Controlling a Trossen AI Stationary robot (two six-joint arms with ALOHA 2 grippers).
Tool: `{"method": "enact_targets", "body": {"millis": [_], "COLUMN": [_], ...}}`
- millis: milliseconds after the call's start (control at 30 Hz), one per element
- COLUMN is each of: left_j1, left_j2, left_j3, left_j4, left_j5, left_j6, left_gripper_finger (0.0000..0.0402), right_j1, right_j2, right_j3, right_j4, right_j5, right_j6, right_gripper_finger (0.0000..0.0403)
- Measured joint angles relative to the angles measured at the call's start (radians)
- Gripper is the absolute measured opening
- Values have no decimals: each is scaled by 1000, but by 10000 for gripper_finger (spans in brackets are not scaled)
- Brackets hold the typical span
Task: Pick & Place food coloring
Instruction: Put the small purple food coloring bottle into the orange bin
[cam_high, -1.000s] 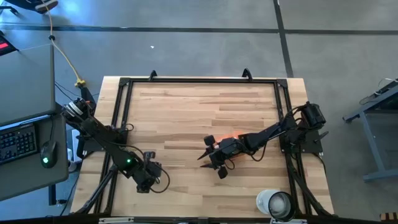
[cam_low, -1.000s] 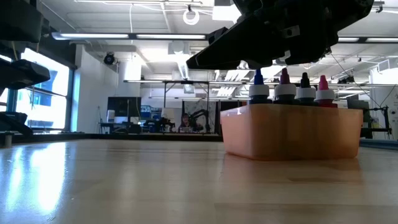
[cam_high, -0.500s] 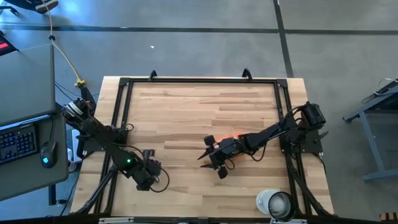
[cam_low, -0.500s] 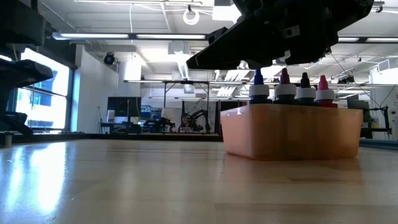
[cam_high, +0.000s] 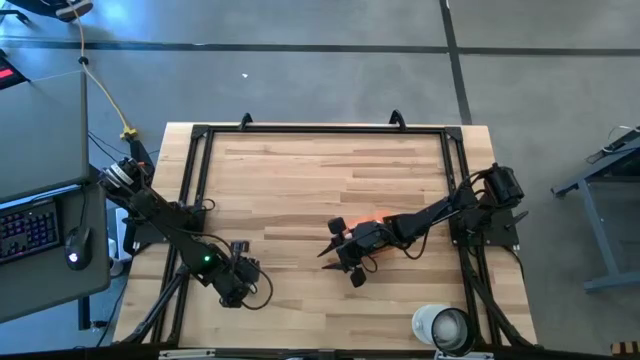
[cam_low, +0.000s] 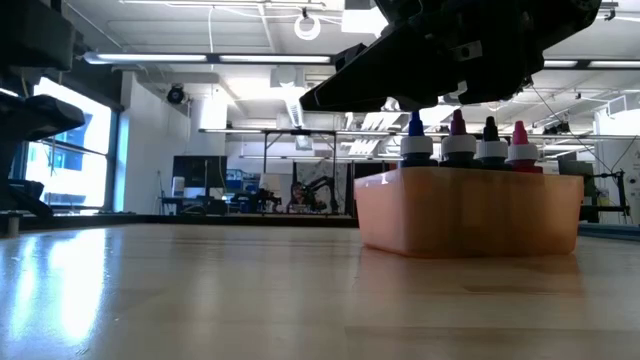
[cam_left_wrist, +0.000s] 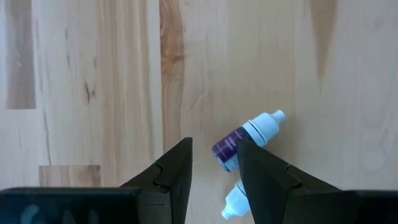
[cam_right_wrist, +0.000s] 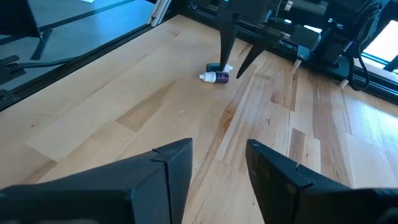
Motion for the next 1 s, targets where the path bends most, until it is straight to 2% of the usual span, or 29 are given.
{"method": "enact_targets", "body": {"millis": [400, 567, 733, 1000], "left_j1": [0, 0, 0, 0], "left_j2": [0, 0, 0, 2], "left_j3": [0, -3, -42, -51], "left_j4": [11, 15, 61, 39], "left_j5": [46, 12, -10, -44], "left_j6": [0, 51, 52, 63], "left_gripper_finger": [126, 126, 126, 126], "right_j1": [0, 0, 0, 0], "right_j2": [0, 0, 0, 0], "right_j3": [0, 0, 0, 0], "right_j4": [0, 0, 0, 0], "right_j5": [0, 0, 0, 0], "right_j6": [0, 0, 0, -17], "right_gripper_finger": [143, 143, 143, 143]}}
